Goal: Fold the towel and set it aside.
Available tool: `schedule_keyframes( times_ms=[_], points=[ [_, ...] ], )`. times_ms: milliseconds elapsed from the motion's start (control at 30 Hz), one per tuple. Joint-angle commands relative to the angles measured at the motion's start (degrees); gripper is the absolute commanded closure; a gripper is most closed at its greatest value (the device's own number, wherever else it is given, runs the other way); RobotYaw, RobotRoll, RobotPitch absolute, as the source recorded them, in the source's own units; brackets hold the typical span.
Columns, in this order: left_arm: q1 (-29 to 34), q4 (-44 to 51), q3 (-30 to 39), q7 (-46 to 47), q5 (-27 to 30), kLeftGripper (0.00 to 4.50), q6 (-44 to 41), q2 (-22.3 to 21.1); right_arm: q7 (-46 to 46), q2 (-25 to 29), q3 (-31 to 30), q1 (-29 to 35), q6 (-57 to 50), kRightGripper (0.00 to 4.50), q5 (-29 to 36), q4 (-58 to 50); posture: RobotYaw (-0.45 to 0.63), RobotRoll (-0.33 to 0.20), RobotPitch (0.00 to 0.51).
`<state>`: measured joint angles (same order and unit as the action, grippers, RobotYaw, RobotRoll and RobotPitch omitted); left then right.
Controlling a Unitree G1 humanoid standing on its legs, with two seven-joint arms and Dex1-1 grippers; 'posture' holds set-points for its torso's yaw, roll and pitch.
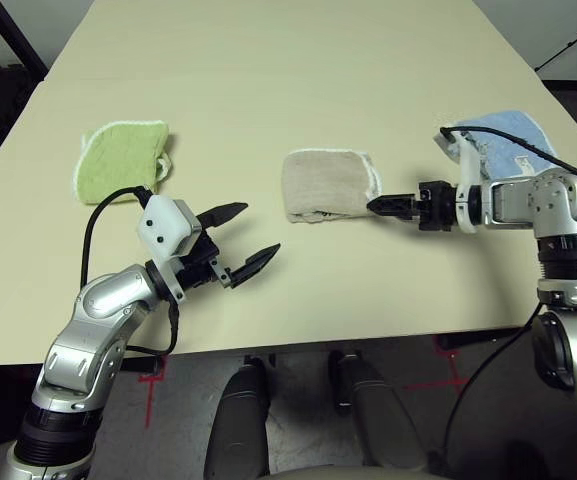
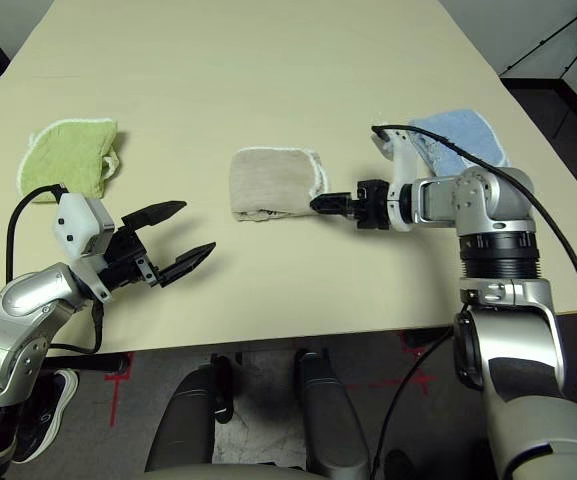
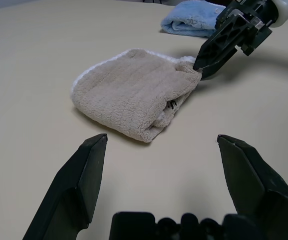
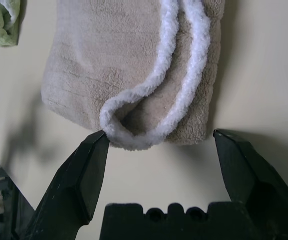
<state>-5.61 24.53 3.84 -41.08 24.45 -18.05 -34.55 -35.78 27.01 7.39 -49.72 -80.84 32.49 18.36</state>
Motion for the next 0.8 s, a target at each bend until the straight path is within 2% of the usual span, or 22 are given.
schedule_keyframes(
  times_ms=[33, 233, 267, 333, 667, 800],
  points=[
    [1.3, 2.0, -0.2, 0.0, -0.4, 0.04, -0.4, -0.4, 2.0, -1.6, 0.4, 0.3, 0.2, 0.01, -1.0, 2.5, 0.01, 0.0, 0.205],
    [1.5, 2.2, 0.0, 0.0, -0.2, 0.04, -0.6, -0.6, 4.8, -3.8, 0.9, 0.5, 1.0, 0.01, -1.7, 3.5, 0.01, 0.0, 0.21],
    [1.4, 2.2, 0.0, 0.0, -0.2, 0.01, -0.7, -0.6, 5.4, -4.2, 1.0, 0.6, 1.2, 0.18, -1.9, 3.5, 0.01, 0.0, 0.21],
    [1.2, 2.1, 0.0, 0.0, -0.2, 0.0, -0.8, -0.7, 6.2, -4.5, 1.1, 0.7, 1.6, 0.63, -2.4, 3.6, 0.01, 0.0, 0.21],
    [0.7, 1.6, 0.3, -0.2, -0.2, 0.0, -0.9, -1.0, 7.4, -5.1, 1.9, 1.2, 2.1, 4.49, -3.0, 3.5, 0.0, 0.0, 0.209],
    [0.4, 1.3, 0.4, -0.3, -0.2, 0.0, -0.9, -1.1, 7.7, -5.5, 2.2, 1.3, 2.4, 4.49, -3.0, 3.7, 0.0, 0.0, 0.208]
  ],
)
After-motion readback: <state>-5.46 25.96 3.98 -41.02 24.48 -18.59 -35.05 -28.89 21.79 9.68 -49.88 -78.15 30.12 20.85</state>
